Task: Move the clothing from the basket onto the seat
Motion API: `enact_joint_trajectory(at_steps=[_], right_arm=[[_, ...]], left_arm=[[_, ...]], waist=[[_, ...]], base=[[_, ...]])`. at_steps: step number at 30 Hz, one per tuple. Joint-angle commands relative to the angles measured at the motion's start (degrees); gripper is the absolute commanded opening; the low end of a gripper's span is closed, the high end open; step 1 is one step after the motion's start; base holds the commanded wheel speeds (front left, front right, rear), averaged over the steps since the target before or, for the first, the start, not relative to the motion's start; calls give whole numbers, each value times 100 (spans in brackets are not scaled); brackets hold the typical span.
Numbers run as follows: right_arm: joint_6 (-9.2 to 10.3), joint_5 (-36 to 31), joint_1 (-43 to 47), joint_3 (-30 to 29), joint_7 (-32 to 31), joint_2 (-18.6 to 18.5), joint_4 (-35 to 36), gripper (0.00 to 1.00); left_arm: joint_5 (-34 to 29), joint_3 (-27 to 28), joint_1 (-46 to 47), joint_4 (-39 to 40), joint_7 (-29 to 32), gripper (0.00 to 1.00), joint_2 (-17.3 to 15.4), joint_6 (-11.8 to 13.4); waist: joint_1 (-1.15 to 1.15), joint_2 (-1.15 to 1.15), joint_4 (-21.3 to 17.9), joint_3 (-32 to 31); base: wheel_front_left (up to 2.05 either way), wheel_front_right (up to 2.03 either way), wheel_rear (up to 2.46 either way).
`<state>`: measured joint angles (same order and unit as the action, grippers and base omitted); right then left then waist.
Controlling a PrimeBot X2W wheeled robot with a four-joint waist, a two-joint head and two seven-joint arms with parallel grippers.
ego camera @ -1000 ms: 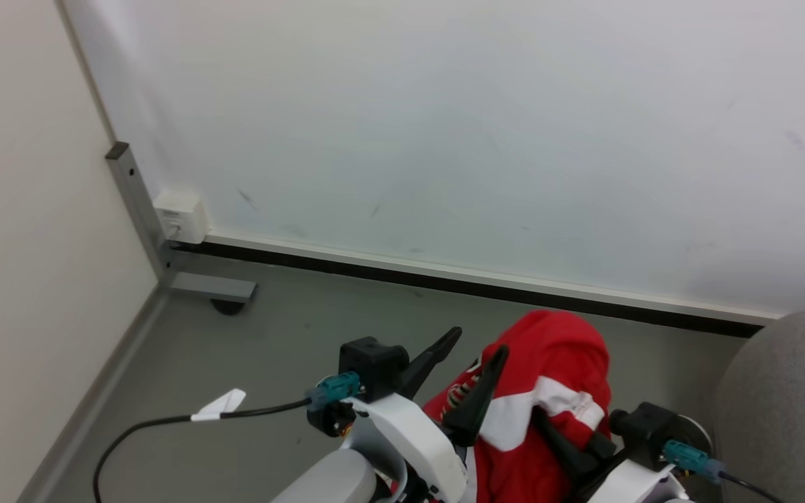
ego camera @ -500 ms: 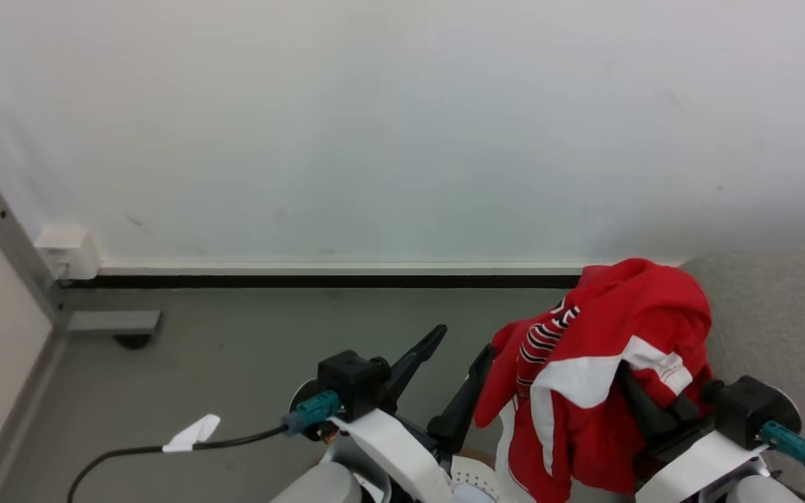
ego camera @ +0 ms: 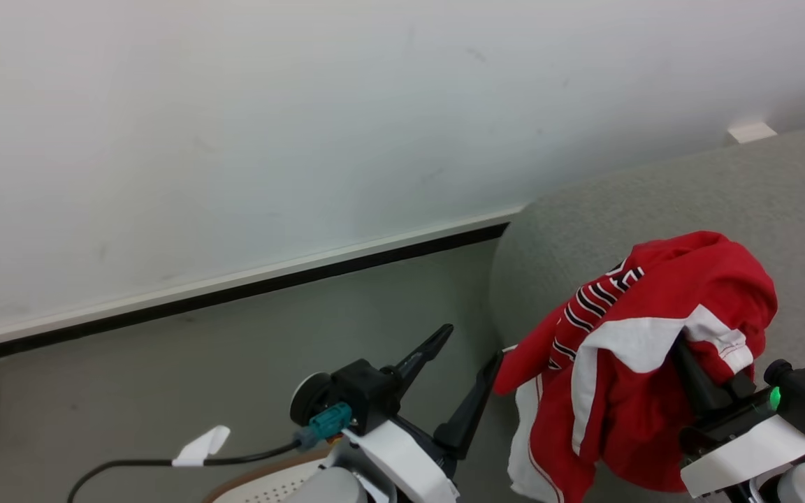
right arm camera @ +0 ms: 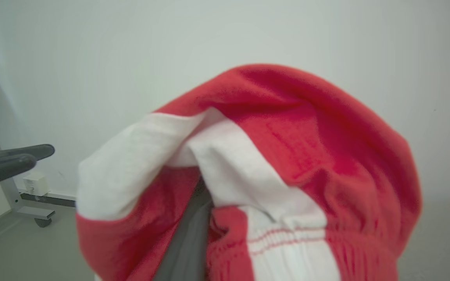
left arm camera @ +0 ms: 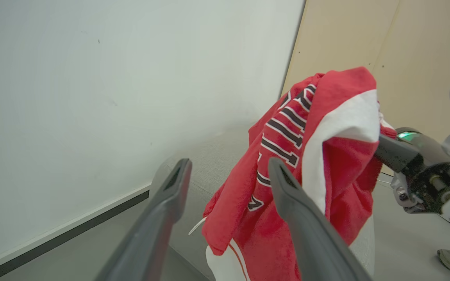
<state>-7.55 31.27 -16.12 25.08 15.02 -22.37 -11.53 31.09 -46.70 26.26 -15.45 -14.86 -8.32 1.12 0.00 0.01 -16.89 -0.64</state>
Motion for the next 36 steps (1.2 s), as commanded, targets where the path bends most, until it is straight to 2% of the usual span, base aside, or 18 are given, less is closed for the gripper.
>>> enact_joint_trajectory(at_steps=[1,6,11,21,24,28,32,36], right_arm=[[12,-48,67,-84,21,-41,49,0],[12,-91,128,-263,20,-74,146,0],[12,-107,229,-452,20,-87,183,0],[12,-70,172,-639,20,-110,272,0],[12,164,-155,-577,21,-296,153,0],[12,532,-758,-640,20,-625,5,0],[12,827,-1495,-608,4,-1215,-221,0],[12,1193,-2282,-846,21,-1612,-409,0]], left_arm=[[-111,6,7,-23,-27,100,-7,-27],[-258,26,0,-58,-29,100,90,-117],[-431,56,-55,-109,-29,100,168,-218],[-640,165,13,-288,-30,100,262,-318],[-754,138,127,-350,-30,100,250,-344],[-869,64,464,-392,80,100,210,-393],[-1009,25,823,-390,254,100,156,-419],[-1150,3,1147,-333,428,100,85,-412]], waist=[[0,-1,-479,129],[0,-1,-943,192],[0,-1,-1240,248],[0,-1,-1354,408],[0,-1,-1296,618],[0,-1,-1071,1203],[0,-1,-792,1912],[0,-1,-501,2647]], base=[[0,0,0],[0,0,0],[0,0,0],[0,0,0],[0,0,0],[0,0,0],[0,0,0],[0,0,0]])
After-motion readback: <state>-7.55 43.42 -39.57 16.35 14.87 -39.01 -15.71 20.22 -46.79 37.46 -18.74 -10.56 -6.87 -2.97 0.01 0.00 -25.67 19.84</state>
